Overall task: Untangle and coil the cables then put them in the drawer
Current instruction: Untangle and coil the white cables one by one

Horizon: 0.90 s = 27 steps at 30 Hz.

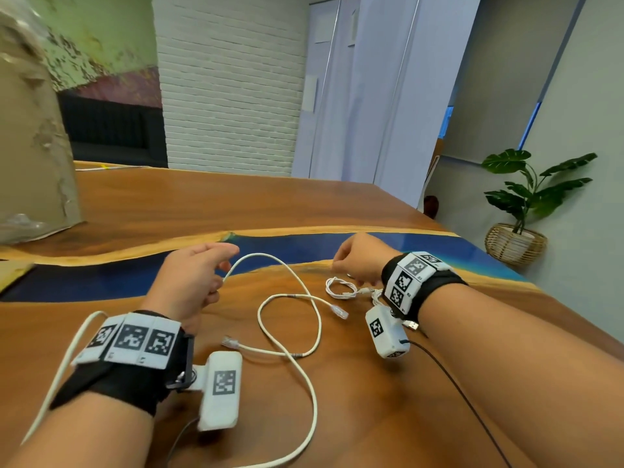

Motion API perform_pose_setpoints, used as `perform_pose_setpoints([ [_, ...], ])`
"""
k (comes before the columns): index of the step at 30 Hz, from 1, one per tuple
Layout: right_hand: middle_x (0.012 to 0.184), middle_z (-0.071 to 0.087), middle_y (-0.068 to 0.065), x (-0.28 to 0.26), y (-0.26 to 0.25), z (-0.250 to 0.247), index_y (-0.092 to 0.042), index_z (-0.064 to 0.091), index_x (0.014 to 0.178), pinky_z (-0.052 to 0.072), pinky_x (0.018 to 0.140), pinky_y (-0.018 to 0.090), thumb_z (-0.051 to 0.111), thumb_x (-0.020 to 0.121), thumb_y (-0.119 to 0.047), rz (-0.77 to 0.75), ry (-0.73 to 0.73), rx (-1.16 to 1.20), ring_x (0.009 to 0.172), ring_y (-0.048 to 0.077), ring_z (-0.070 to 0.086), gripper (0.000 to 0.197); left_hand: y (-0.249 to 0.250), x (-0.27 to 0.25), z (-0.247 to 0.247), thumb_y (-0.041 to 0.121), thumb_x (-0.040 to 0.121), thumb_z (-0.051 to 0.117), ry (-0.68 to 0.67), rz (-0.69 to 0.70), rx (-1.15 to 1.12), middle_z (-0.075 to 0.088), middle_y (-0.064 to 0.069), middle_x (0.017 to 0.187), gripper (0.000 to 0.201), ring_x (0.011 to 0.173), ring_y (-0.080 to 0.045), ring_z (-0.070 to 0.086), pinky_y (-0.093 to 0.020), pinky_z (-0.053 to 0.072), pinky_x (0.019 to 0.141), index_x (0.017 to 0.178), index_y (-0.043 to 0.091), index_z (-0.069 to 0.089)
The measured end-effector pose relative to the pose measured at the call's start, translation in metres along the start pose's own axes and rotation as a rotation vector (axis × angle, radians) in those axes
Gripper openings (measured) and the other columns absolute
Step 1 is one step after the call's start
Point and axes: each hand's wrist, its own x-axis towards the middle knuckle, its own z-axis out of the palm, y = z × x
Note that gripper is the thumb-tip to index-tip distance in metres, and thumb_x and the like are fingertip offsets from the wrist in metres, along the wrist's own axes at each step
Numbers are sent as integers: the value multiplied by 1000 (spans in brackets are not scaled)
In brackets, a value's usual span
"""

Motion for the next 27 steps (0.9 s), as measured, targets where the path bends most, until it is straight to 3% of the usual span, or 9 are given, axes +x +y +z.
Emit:
perform_pose_setpoints([
  [4, 98, 78, 7, -11, -28, 18, -16, 75, 111, 51, 52, 24, 76, 87, -48, -50, -276, -206, 61, 15, 65, 40, 3, -4, 0, 22, 90, 72, -9, -14, 4, 55, -2, 78, 9, 48, -11, 38, -26, 31, 45, 92, 14, 73],
  [7, 91, 79, 17, -13, -32, 34, -6, 73, 109, 53, 52, 28, 74, 92, -22, -25, -355, -166, 60, 22, 64, 24, 6, -7, 2, 23, 91, 71, -48, -33, 16, 63, -3, 82, 12, 55, -14, 49, -28, 39, 51, 95, 12, 73],
  [9, 73, 74, 16, -16, -33, 37, 0, 73, 99, 50, 47, 26, 66, 95, -11, -22, -305, -17, 52, 23, 61, 14, 7, -9, 5, 24, 92, 71, -78, -36, 20, 70, -4, 89, 12, 63, -15, 61, -29, 45, 58, 95, 13, 73],
  [11, 64, 69, 11, -19, -35, 31, -1, 72, 97, 48, 44, 25, 62, 98, -12, -79, -224, 180, 46, 19, 58, 14, 9, -11, 7, 24, 92, 71, -95, -28, 35, 74, -4, 97, 10, 77, -16, 67, -31, 48, 67, 97, 16, 75],
  [15, 73, 71, 13, -36, -47, 19, -12, 65, 113, 42, 42, 28, 67, 97, -9, -240, -86, 751, 46, 19, 51, 16, 12, -18, 10, 29, 90, 73, -129, -21, 168, 72, -1, 114, 26, 106, -19, 66, -33, 48, 78, 117, 27, 71],
  [18, 82, 74, 16, -54, -52, 25, -7, 65, 116, 43, 43, 29, 66, 96, -4, -320, -31, 1022, 46, 19, 50, 20, 13, -25, 16, 33, 91, 72, -186, -36, 203, 69, 1, 120, 37, 97, -17, 70, -32, 49, 75, 127, 29, 64],
  [21, 91, 76, 20, -69, -55, 41, -3, 64, 116, 50, 48, 29, 64, 96, -1, -323, -30, 1220, 53, 19, 58, 19, 16, -32, 23, 38, 97, 63, -209, -22, 134, 73, -1, 112, 31, 82, -15, 68, -29, 49, 68, 124, 22, 66],
  [24, 88, 76, 20, -79, -55, 55, 0, 69, 108, 53, 49, 28, 67, 94, -1, -336, -75, 1192, 56, 21, 64, 14, 21, -39, 30, 45, 100, 55, -234, 1, 55, 76, 1, 93, 34, 78, -14, 66, -32, 50, 71, 107, 17, 74],
  [27, 87, 77, 18, -88, -54, 58, -3, 77, 102, 53, 47, 28, 71, 92, -7, -411, -142, 1060, 56, 24, 65, 12, 20, -42, 34, 30, 100, 60, -239, 102, 85, 72, -4, 81, 29, 75, -20, 65, -35, 53, 70, 97, 5, 74],
])
